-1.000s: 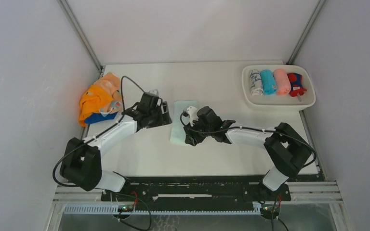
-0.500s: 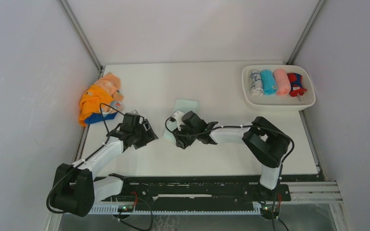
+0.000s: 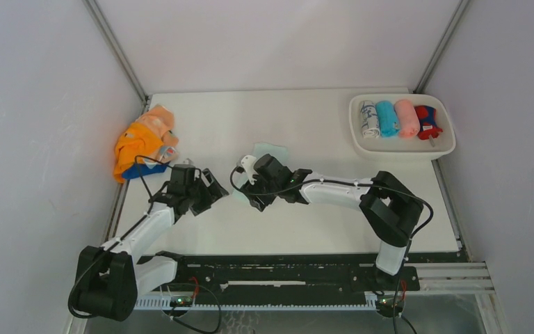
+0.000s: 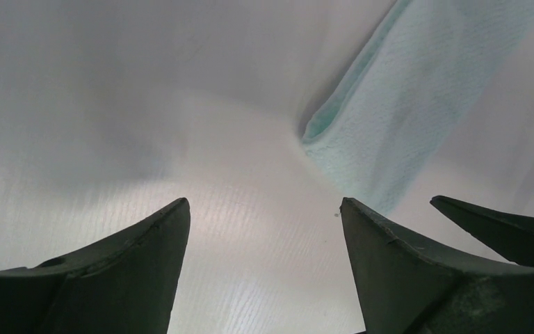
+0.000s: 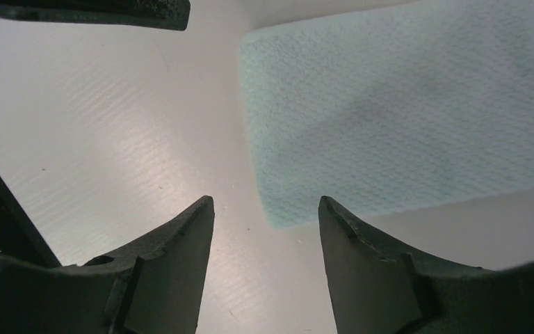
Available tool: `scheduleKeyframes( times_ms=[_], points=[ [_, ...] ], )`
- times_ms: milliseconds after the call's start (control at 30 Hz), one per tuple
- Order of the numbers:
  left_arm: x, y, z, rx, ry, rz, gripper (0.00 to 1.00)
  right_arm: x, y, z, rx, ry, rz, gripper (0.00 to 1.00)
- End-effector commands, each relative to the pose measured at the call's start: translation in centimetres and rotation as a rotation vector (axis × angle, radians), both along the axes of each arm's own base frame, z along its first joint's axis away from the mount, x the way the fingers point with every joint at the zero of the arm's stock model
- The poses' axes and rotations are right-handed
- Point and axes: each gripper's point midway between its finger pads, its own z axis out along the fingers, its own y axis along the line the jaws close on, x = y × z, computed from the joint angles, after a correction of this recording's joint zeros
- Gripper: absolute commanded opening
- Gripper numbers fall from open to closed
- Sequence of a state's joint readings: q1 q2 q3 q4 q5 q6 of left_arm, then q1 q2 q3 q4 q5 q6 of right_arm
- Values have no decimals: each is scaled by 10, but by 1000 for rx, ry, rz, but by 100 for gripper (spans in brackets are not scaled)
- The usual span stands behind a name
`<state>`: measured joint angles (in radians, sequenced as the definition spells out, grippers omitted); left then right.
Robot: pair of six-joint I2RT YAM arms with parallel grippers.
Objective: Roll the towels
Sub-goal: Roll the towel at the center of the board.
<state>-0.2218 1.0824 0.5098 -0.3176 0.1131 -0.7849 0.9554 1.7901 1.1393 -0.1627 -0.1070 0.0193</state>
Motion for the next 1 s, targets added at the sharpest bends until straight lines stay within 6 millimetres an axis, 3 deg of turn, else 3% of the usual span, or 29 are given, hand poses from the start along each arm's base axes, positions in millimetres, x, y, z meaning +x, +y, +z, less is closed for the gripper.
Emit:
scheduleKeyframes(
  times_ms=[0, 533, 967],
  points=[
    [5, -2, 0, -65, -16, 30, 87, 5, -3, 6, -89, -74, 66, 57],
    [8, -7, -7, -92, 8, 39, 88, 8, 8, -25, -252, -111, 145, 52],
    [5, -7, -13, -112, 25, 64, 87, -7, -31, -72, -491, -35, 136, 42]
  ],
)
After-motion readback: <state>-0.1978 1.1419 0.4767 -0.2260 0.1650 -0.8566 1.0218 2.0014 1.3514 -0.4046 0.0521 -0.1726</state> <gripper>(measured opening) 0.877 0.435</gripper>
